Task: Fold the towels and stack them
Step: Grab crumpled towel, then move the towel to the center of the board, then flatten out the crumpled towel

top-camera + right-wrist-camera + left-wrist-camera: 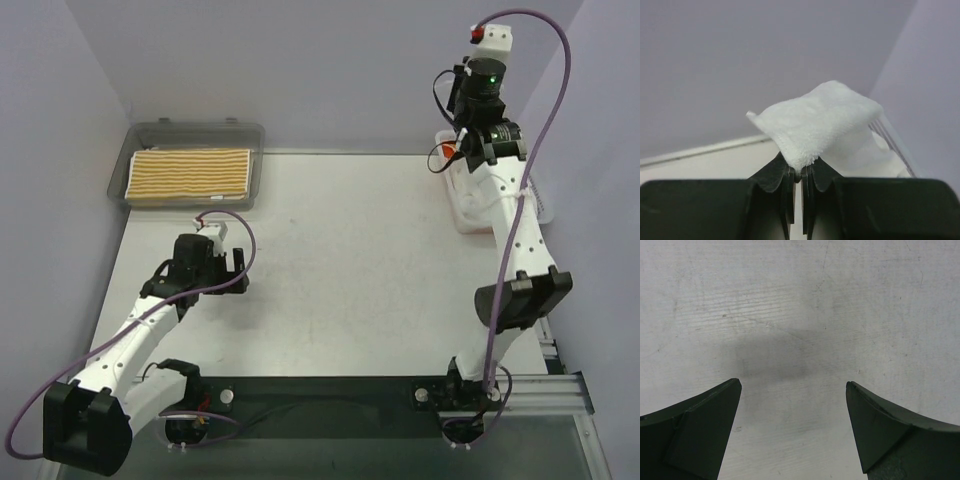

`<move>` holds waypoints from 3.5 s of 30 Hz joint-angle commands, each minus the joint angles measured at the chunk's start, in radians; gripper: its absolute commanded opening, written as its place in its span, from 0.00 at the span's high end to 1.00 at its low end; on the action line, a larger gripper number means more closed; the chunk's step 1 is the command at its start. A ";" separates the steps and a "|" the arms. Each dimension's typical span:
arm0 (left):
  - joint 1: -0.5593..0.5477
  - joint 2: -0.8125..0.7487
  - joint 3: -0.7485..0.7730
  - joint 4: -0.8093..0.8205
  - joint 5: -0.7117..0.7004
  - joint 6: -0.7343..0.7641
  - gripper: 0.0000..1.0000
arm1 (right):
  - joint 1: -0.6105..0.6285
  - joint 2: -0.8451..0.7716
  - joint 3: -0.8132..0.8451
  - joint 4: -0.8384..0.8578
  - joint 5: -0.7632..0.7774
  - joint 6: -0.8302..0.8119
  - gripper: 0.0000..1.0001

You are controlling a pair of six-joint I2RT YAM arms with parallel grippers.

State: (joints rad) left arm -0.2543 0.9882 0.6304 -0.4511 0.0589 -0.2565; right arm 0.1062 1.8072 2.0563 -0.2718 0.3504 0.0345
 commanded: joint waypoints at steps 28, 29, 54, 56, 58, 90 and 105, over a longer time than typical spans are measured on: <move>-0.003 -0.111 0.041 0.048 -0.016 -0.044 0.03 | 1.198 -0.516 -0.989 -0.173 -0.455 0.335 0.59; -0.003 -0.109 0.049 0.052 -0.011 -0.059 0.02 | 1.205 -0.537 -0.983 -0.211 -0.444 0.347 0.54; -0.261 0.679 0.427 0.072 -0.274 -0.147 0.19 | -0.053 -0.637 -1.375 -0.058 -0.344 0.610 0.32; -0.261 0.704 0.420 0.072 -0.283 -0.151 0.30 | -0.054 -0.576 -1.383 -0.006 -0.381 0.616 0.32; -0.260 0.728 0.408 0.072 -0.281 -0.161 0.38 | -0.056 -0.514 -1.383 0.034 -0.392 0.622 0.33; 0.082 0.287 0.235 -0.253 -0.295 -0.142 1.00 | -0.072 -0.851 -1.403 -0.361 -0.323 0.692 0.94; 0.058 0.125 0.339 -0.310 -0.241 -0.078 0.20 | -0.072 -1.223 -1.352 -0.520 -0.260 0.707 0.43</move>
State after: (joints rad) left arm -0.1795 1.1492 0.8871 -0.7528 -0.2001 -0.3645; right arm 0.0387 0.5449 0.6529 -0.7723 0.0525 0.7731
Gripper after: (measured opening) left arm 0.757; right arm 0.525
